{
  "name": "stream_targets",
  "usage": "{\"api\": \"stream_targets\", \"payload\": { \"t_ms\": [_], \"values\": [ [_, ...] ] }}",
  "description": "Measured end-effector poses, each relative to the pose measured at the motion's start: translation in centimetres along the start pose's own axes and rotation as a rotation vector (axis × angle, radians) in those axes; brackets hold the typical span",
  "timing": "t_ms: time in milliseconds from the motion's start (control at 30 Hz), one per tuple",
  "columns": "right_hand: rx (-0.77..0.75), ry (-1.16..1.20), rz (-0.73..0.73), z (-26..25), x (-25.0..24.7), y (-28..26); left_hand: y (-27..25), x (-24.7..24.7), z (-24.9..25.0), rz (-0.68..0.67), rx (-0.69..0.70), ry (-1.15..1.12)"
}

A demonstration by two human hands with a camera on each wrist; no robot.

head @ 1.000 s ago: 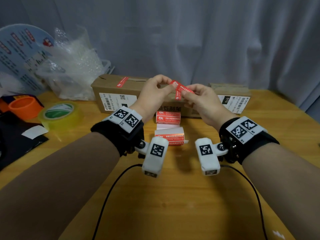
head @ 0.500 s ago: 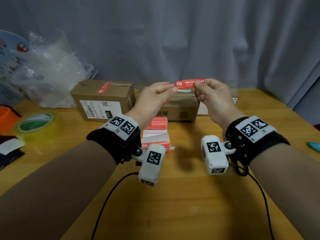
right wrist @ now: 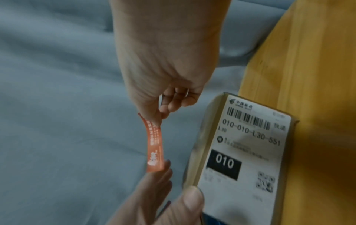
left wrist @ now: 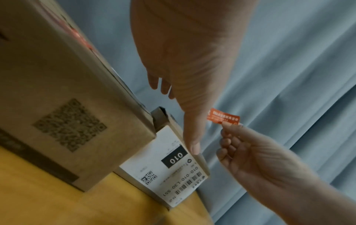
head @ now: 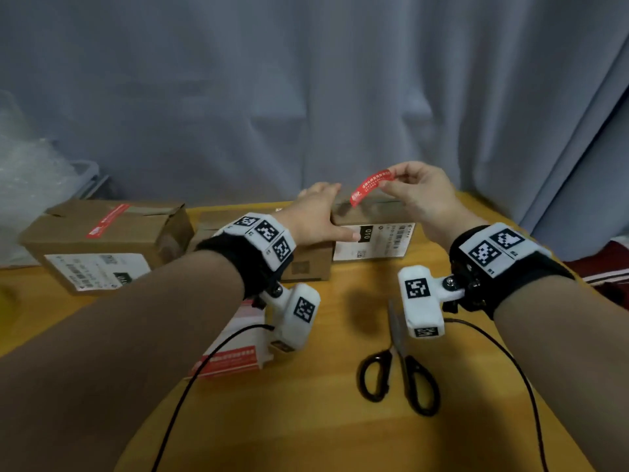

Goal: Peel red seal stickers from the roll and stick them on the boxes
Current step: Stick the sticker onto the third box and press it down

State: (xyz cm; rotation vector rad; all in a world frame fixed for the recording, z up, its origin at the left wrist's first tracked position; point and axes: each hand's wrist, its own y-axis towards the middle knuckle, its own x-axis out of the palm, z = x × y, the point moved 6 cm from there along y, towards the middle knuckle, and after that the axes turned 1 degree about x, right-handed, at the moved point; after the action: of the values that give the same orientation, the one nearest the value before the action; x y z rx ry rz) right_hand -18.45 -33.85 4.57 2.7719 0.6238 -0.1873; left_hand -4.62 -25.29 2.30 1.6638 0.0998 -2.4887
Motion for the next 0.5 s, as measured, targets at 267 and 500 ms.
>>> {"api": "stream_targets", "payload": {
  "t_ms": [267, 500],
  "values": [
    [0.050, -0.021, -0.134, 1.1, -1.7, 1.6, 3.1, 1.1, -0.2, 0.026, 0.017, 0.091],
    [0.132, -0.040, -0.227, 1.7, -0.6, 1.4, 2.6, 1.3, -0.7, -0.038, 0.046, -0.045]
  ]
}}
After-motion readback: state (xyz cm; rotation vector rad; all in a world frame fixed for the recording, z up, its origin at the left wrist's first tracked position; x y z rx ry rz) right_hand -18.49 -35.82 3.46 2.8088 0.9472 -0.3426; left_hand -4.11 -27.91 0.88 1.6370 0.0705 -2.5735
